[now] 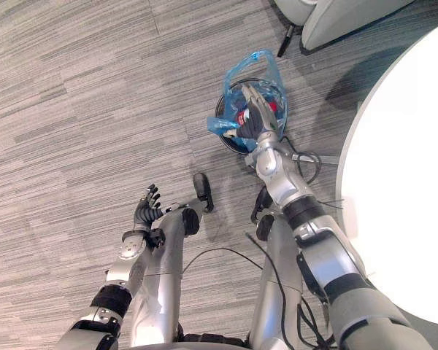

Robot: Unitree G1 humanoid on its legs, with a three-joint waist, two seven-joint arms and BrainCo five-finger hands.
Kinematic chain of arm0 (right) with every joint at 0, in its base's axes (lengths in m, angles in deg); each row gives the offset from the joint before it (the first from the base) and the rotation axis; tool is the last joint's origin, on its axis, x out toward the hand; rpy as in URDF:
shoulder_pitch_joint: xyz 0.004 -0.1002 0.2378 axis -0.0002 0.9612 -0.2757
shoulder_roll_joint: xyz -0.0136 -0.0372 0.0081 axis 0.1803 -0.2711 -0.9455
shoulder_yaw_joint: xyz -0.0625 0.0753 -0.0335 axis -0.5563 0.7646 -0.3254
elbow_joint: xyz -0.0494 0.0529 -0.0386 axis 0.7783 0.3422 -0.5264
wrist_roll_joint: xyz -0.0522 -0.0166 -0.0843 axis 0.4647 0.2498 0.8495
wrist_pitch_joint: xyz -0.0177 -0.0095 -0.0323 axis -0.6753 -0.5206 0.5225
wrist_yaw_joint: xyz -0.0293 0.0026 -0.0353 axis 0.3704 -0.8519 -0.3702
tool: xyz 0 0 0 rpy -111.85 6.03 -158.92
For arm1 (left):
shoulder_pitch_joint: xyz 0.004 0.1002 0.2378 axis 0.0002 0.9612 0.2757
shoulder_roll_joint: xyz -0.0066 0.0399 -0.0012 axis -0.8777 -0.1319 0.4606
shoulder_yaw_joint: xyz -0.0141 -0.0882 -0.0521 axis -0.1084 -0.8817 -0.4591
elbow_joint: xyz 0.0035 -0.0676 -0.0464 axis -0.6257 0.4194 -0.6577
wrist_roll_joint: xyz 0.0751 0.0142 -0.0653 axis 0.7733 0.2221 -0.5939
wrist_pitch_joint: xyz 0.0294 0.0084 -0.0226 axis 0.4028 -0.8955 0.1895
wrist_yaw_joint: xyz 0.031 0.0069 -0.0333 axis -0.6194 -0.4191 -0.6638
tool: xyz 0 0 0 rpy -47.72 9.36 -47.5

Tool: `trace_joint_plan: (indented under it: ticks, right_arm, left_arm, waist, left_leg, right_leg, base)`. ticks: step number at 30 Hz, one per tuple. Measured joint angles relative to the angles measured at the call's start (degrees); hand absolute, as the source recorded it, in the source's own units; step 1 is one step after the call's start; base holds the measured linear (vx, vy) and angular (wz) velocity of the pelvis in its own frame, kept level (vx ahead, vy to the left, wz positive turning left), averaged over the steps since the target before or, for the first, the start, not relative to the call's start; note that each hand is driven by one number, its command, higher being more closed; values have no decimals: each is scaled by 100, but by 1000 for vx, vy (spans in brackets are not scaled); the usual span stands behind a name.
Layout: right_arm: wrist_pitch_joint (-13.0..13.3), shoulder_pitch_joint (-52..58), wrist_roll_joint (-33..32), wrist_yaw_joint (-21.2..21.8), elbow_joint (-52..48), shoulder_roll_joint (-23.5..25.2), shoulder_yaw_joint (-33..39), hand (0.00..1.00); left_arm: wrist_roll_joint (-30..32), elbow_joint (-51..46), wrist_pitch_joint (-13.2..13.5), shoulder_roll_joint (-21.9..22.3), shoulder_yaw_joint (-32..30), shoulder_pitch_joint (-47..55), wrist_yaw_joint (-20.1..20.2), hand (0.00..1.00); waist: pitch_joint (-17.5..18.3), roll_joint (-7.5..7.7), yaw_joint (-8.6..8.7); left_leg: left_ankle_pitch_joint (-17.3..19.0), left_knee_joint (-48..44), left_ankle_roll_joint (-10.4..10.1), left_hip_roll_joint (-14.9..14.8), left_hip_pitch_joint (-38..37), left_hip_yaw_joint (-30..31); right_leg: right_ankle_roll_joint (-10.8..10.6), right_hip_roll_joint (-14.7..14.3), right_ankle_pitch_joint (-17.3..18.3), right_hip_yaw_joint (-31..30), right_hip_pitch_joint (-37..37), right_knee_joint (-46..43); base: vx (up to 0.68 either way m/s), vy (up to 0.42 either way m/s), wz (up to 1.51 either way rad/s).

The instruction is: Gather rubbish on tea table into small bin, then transfer packed bag to large trash can.

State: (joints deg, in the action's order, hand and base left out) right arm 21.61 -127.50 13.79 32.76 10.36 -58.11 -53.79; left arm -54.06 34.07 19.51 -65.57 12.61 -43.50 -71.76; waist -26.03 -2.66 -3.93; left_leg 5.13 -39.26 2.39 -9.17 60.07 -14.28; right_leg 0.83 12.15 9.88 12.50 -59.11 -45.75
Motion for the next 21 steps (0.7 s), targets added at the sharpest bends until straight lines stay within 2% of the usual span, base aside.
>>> trace_joint_plan:
  ticks: [6, 12, 15, 21]
  right_arm:
    - [2, 167, 575, 31, -22, 9, -134, 0]
    - [-25, 199, 883, -15, 169, 22, -183, 0]
    - [-232, 132, 1000, -207, 471, 93, -88, 0]
    - [-551, -386, 1098, -252, 1210, 152, 67, 0]
  left_arm:
    - [4, 6, 2, -11, -5, -1, -3, 0]
    - [1, 14, 7, -15, -12, -2, -52, 0]
    - [-3, 12, 13, -14, -63, -15, -133, 0]
    - [-75, 11, 20, -18, -204, -132, -256, 0]
  waist:
    - [1, 3, -5]
    - [1, 2, -11]
    - [1, 2, -13]
    - [0, 0, -12]
  left_leg:
    - [-6, 64, -6, 1, 3, -9]
    - [-7, 126, -7, 11, 34, 7]
    - [-11, 131, -13, 20, 161, 35]
    - [-141, 176, -1, 117, 532, 180]
  right_leg:
    - [-5, -6, -6, 16, 1, 68]
    - [-5, -6, -6, 59, -11, 113]
    - [-5, -2, -5, 88, -112, 120]
    - [9, 63, 11, 176, -451, 36]
  base:
    - [2, -31, 0]
    - [17, -33, 1]
    - [20, -41, 4]
    - [4, -34, 11]
